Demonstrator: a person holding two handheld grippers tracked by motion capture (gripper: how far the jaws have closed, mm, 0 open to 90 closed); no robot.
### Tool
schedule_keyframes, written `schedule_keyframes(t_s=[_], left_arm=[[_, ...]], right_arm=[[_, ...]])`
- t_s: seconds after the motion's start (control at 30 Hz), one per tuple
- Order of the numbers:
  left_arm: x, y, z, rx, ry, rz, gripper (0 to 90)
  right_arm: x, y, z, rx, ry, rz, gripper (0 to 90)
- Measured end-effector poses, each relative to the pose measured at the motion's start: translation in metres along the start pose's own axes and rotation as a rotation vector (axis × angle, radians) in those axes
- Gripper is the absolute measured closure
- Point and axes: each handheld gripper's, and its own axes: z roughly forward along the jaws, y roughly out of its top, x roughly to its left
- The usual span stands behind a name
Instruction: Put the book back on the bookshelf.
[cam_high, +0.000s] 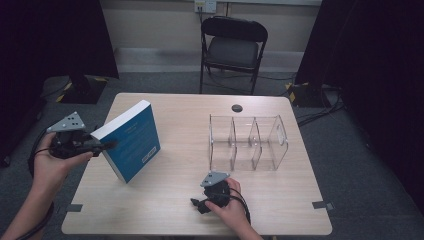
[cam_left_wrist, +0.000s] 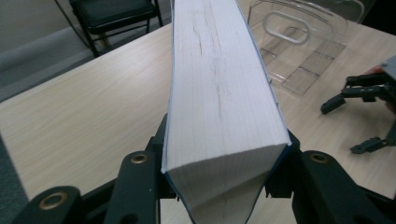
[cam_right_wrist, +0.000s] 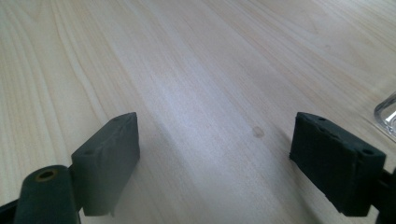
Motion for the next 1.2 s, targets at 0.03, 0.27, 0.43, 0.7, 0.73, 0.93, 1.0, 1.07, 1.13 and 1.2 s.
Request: schedule_keyframes(t_s=[0.03, 0.27, 0.43, 0.7, 0.73, 0.93, 1.0, 1.07, 1.13, 1.2], left_arm=[[0.0, 0.001, 0.0, 0.005, 0.004, 0.003, 57.3], [-0.006, 0.006, 0.0, 0.039, 0.06, 0.029, 56.2], [-0.008, 0.007, 0.0, 0.049, 0.084, 0.036, 54.2], [-0.01, 0.012, 0.002, 0.109, 0.118, 0.052, 50.7], [-0.01, 0.012, 0.002, 0.104, 0.12, 0.05, 51.0], [-0.01, 0.016, 0.005, 0.129, 0.117, 0.015, 50.9], [-0.01, 0.017, 0.007, 0.144, 0.116, 0.005, 51.1], [-0.01, 0.02, 0.008, 0.166, 0.112, 0.006, 51.6], [-0.011, 0.021, 0.009, 0.186, 0.108, -0.009, 52.5], [-0.011, 0.022, 0.01, 0.207, 0.111, -0.024, 53.4]], right_arm=[[0.0, 0.0, 0.0, -0.001, 0.0, -0.001, 14.8], [0.0, 0.0, 0.0, -0.001, -0.001, -0.003, 14.8], [0.0, 0.0, 0.0, -0.001, -0.001, -0.002, 14.8], [0.0, 0.0, 0.0, -0.001, -0.001, -0.003, 14.8], [0.0, 0.0, 0.0, -0.001, -0.002, -0.004, 14.8], [0.0, 0.0, 0.0, -0.001, -0.001, -0.003, 14.8], [0.0, 0.0, 0.0, -0.001, -0.002, -0.003, 14.8], [0.0, 0.0, 0.0, -0.001, -0.001, -0.003, 14.8], [0.0, 0.0, 0.0, -0.001, -0.002, -0.003, 14.8], [0.0, 0.0, 0.0, -0.001, -0.002, -0.004, 14.8]])
